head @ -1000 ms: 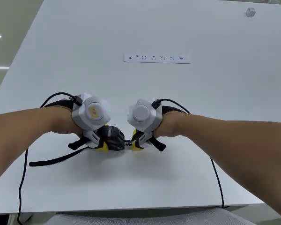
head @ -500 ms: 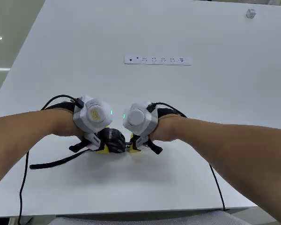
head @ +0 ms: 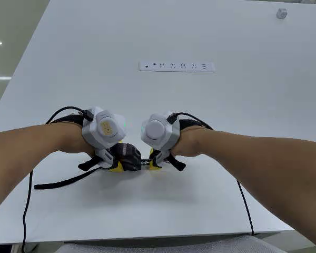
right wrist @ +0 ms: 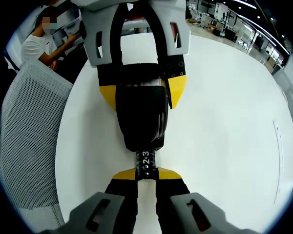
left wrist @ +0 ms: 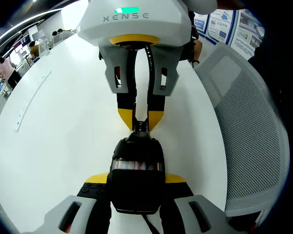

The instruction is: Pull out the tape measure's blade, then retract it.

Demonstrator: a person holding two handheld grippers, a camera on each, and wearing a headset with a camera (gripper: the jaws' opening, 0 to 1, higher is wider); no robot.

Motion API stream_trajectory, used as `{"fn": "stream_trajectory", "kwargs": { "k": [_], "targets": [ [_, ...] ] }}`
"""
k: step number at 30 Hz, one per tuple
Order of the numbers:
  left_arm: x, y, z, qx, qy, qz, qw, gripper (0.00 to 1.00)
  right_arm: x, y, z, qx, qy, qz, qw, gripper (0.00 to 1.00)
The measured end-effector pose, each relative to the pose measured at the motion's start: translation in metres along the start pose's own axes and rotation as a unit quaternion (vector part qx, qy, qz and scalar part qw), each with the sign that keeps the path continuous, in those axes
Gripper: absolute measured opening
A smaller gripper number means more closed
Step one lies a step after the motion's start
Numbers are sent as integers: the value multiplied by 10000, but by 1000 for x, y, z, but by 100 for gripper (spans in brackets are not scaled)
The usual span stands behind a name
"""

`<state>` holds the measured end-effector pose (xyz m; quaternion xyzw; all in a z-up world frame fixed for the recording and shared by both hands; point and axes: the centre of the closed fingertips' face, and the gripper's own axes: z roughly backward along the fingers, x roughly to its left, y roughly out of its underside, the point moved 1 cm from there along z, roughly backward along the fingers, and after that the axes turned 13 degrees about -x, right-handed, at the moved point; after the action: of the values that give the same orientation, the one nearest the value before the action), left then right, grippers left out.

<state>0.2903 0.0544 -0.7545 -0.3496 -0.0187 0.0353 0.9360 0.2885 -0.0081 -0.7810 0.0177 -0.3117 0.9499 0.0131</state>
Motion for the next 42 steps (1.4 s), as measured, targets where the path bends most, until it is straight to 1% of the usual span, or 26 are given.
{"fn": "stream_trajectory", "kwargs": {
  "k": [13,42],
  "targets": [
    [-2,-2,0,13,-8,-1,10000,35,0,10,6,107,21,-85,9999,12],
    [-2,-3,1,6,-37,98,9999,35,-1,27,21,234,13,-169,9996,11]
  ]
}}
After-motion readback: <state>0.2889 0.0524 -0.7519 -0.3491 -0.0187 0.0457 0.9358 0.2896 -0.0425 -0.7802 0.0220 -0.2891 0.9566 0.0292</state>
